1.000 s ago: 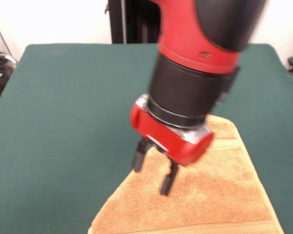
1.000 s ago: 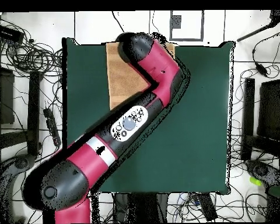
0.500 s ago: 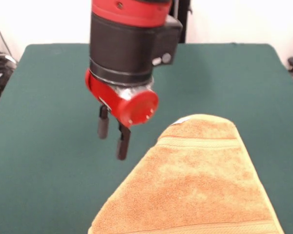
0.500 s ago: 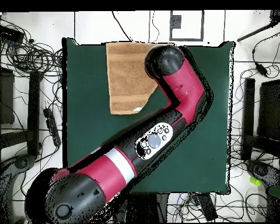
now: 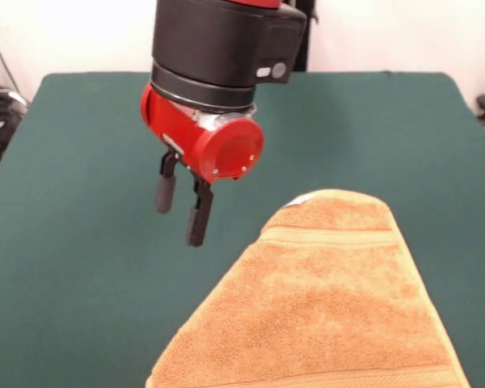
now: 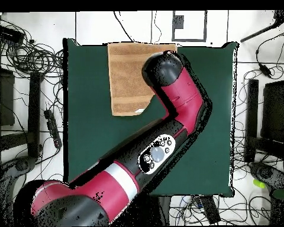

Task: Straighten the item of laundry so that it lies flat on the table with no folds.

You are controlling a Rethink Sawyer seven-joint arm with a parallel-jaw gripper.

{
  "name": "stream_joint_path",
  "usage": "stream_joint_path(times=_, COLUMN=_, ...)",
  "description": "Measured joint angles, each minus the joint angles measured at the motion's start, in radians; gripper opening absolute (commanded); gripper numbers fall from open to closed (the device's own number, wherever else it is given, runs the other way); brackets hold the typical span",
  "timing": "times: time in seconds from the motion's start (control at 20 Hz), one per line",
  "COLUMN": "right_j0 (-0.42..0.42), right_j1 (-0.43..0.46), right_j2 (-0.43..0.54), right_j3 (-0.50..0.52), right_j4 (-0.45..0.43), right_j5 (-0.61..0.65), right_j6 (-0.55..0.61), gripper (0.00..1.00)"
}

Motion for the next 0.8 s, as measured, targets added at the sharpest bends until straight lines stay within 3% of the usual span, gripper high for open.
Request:
stream_joint_path(times=0.45, right_j0=0.001, right_j1=-0.06, right_j2=0.138, right_j3=0.002, right_j4=-0.141, right_j5=-0.17, right_j6=0.0, gripper=1.0)
stream_joint_path(times=0.8, right_j0=-0.046, right_j1=-0.118, right_j2=0.281, right_j3=0.026, right_j4=-0.272, right_j5=-0.28, right_j6=0.0, gripper=1.0)
